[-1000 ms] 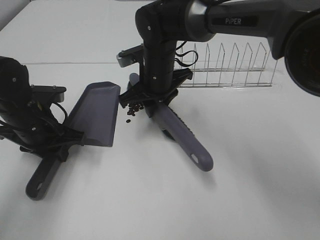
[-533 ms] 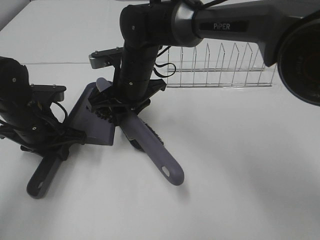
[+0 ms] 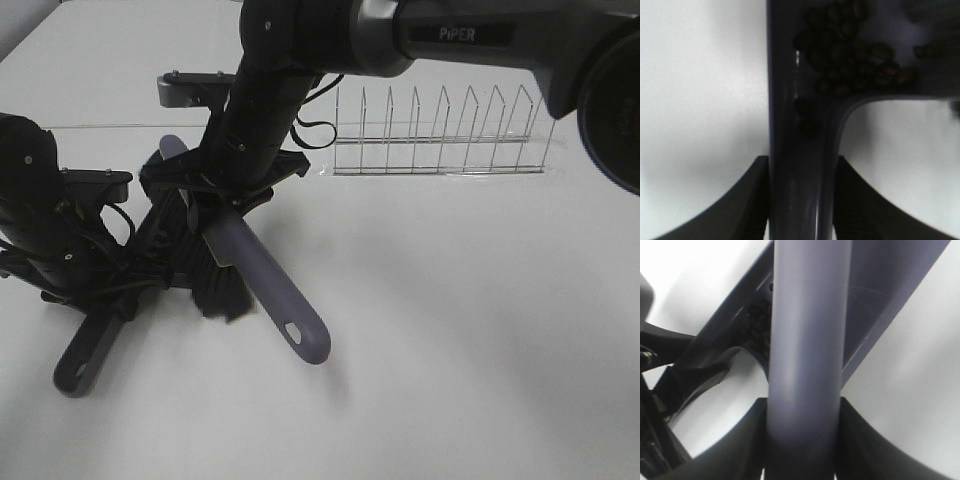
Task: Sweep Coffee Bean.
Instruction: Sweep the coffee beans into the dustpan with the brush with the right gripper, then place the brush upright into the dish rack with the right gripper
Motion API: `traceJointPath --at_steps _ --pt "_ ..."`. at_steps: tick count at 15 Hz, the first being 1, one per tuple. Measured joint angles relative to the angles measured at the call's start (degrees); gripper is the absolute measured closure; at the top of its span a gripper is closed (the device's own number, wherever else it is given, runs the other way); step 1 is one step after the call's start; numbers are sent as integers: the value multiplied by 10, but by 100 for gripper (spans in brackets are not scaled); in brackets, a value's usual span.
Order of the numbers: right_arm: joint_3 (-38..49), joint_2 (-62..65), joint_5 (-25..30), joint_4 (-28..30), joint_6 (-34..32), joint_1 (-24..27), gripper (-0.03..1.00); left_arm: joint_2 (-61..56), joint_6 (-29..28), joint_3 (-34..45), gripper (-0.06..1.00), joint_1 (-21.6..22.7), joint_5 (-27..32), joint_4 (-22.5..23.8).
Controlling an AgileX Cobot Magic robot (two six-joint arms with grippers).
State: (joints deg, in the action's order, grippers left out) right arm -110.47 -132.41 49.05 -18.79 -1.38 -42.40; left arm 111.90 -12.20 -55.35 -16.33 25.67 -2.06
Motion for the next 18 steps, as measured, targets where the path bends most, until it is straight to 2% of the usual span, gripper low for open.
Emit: traceJointPath --at_steps 3,7,9,10,11,16,18 --pt "0 26 -8 42 -7 -1 61 0 0 0 59 0 0 0" --pt "0 57 11 176 -65 -1 61 0 0 0 59 0 0 0" --pt "0 72 49 264 -108 -1 61 0 0 0 59 0 0 0" --pt "0 78 95 340 -143 -1 61 0 0 0 59 0 0 0" --pt "0 79 122 377 -159 -1 61 0 0 0 59 0 0 0" --pt "0 79 144 404 -168 -1 61 0 0 0 59 0 0 0" --pt "0 81 176 417 -168 -1 61 0 0 0 59 0 0 0"
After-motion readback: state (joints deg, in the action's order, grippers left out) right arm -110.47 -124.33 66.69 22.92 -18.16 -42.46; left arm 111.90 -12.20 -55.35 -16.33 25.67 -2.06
